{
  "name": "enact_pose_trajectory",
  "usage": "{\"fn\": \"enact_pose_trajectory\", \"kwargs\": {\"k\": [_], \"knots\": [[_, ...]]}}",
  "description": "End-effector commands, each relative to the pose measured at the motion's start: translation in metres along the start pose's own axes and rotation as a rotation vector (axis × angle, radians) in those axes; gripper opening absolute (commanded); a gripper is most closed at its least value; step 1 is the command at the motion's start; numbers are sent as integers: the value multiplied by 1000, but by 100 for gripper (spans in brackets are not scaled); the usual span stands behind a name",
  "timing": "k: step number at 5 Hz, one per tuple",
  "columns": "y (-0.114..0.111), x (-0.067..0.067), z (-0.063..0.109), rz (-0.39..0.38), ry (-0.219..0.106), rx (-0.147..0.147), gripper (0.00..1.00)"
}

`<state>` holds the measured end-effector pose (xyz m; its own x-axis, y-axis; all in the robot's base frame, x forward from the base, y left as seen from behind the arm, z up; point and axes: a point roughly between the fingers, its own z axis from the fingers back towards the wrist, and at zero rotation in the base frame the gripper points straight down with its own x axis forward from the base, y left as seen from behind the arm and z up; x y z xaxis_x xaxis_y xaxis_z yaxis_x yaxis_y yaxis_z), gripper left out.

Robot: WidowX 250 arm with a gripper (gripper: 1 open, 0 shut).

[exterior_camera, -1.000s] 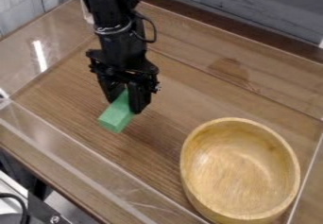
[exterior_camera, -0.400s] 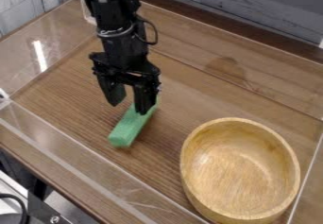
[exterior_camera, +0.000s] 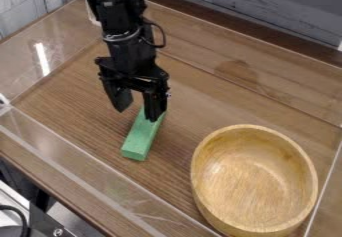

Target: Remove the green block from inside the brown bowl and put it on the table

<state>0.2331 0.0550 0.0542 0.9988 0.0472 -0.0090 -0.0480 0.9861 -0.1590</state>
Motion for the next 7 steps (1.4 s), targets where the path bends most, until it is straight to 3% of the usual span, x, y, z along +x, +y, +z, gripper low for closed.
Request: {"fn": "enact_pose_trajectory", "kwargs": {"k": [1,7], "knots": [[6,7,5,5,-43,4,100],[10,7,-12,22,-44,-30,100]]}}
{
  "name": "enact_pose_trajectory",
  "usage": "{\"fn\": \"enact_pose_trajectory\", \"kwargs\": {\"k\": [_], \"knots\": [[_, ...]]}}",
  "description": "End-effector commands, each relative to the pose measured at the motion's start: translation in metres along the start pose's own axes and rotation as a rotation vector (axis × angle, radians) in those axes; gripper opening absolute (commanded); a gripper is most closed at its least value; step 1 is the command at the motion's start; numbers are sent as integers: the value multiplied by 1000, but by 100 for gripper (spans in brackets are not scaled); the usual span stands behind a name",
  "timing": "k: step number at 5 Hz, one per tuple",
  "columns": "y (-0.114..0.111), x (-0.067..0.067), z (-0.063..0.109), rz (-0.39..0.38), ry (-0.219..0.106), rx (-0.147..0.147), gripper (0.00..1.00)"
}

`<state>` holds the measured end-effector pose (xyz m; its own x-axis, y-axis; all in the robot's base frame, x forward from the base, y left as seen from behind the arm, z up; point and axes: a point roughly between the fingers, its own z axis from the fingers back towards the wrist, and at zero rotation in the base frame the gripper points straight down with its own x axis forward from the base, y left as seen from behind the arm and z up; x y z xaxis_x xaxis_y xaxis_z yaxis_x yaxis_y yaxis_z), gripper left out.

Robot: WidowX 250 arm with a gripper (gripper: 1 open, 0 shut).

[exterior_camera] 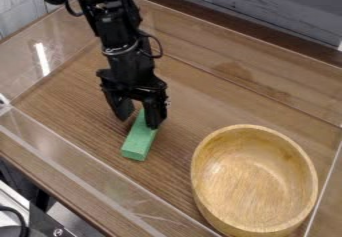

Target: Remove the green block from inside the brown bowl and put it on the table

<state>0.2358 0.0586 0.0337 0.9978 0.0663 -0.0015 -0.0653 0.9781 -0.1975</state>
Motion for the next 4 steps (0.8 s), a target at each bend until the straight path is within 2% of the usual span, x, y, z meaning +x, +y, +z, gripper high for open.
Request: {"fn": "enact_pose_trajectory", "kwargs": {"k": [1,4], "knots": [[4,4,5,7,-31,3,0],[4,1,14,14,-1,-8,0]]}}
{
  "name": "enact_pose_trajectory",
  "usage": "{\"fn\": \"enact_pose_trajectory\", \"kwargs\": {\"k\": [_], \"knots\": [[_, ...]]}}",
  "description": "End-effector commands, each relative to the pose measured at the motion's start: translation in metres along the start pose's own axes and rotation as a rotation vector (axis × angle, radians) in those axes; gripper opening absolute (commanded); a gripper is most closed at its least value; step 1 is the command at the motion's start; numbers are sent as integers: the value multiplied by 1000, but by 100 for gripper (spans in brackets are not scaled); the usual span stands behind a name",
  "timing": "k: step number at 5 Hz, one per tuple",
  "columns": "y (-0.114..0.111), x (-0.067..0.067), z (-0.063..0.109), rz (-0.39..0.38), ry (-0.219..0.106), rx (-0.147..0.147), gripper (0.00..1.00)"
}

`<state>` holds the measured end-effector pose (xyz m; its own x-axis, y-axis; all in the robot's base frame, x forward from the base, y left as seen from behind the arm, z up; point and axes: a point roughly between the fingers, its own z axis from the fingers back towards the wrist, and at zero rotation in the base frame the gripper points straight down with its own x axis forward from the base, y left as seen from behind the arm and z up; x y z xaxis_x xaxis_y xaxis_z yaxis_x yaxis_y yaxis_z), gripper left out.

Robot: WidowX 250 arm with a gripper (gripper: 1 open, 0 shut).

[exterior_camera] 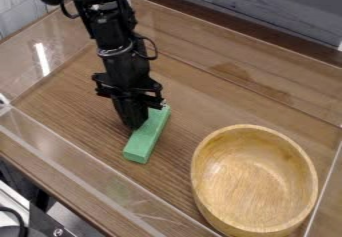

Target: Remove the green block from inside the brown bowl and put it on the table

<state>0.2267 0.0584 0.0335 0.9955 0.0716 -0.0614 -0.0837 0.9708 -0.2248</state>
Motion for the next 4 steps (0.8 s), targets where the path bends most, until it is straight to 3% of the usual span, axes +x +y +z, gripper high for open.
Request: {"fn": "enact_pose_trajectory", "kwargs": {"k": [1,4], "knots": [[3,8,20,-5,-48,17,0],[1,6,34,-6,-36,6,0]]}}
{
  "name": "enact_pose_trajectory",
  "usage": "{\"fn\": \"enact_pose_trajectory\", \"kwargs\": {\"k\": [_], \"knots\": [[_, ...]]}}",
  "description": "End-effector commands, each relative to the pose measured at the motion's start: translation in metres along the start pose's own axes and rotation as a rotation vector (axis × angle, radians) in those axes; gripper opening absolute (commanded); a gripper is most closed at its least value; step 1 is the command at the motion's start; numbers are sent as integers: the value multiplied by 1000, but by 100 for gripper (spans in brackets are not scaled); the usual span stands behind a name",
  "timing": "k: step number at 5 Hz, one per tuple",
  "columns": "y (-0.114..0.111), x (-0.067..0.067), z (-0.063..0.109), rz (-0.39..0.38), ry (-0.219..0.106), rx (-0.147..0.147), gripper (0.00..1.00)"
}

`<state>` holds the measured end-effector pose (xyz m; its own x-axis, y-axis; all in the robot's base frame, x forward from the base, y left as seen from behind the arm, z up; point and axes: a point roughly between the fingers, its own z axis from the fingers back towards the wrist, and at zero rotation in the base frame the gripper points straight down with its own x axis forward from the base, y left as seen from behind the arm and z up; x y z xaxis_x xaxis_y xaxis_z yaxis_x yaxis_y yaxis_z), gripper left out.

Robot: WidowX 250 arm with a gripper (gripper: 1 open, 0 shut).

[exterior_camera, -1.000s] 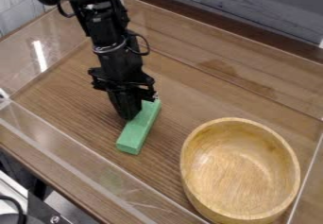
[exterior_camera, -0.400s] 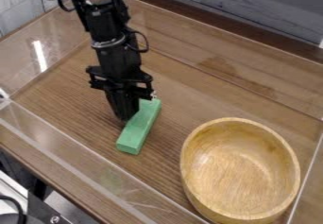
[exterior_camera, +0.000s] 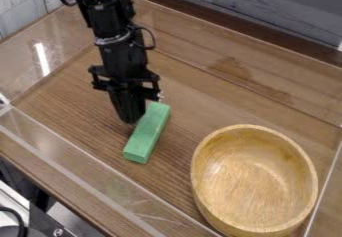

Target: Remove the green block from inside the brown bowl and put it on the table

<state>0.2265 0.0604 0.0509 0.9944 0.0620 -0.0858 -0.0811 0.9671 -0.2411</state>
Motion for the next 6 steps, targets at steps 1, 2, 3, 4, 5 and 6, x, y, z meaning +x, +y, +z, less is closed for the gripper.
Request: {"fn": "enact_pose_trajectory", "kwargs": {"k": [1,2,3,4,5,6], "knots": [[2,7,22,-3,-64,19,0],[3,8,24,-4,-66,16,0],[1,11,27,-7,-64,12,100],[-2,15,31,-14,-64,8,100],[-7,19,35,-28,-69,6,100],[-18,26,40,-45,-79,3,100]]}}
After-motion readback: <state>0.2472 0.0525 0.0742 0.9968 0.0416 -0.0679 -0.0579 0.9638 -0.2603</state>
